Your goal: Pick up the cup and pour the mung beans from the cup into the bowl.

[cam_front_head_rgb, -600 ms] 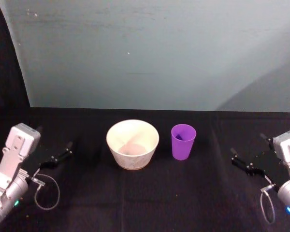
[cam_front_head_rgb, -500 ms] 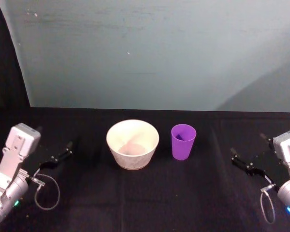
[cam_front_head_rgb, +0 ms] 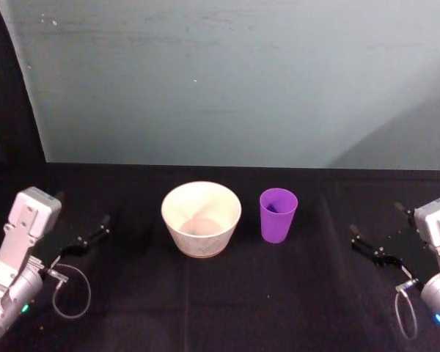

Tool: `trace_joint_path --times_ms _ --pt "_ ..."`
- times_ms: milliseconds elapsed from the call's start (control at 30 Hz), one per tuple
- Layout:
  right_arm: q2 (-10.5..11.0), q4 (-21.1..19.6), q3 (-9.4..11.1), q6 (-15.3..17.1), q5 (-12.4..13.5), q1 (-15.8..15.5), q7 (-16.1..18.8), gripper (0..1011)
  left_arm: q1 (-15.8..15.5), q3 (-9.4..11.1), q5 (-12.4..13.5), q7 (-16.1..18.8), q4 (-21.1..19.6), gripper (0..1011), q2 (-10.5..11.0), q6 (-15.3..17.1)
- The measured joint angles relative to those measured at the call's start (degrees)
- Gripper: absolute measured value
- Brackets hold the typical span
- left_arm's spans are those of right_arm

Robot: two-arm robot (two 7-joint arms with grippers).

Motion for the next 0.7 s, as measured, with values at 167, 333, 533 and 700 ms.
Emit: trace_joint_path --times_ms 167,333,533,700 --pt "0.0 0.0 0.0 0.0 0.0 0.0 0.0 1002 0.0 0.0 0.0 0.0 0.0 1011 0.0 0.0" --pt "0.0 0.0 0.0 0.0 0.0 0.0 0.0 1002 0.0 0.0 0.0 0.0 0.0 1011 0.0 0.0" --pt "0.0 0.0 0.0 0.0 0.0 0.0 0.0 1003 0.0 0.0 0.0 0.0 0.0 1011 0.0 0.0" --pt "0.0 0.0 0.0 0.0 0.0 0.0 0.0 1003 0.0 0.0 0.0 0.0 0.0 1011 0.0 0.0"
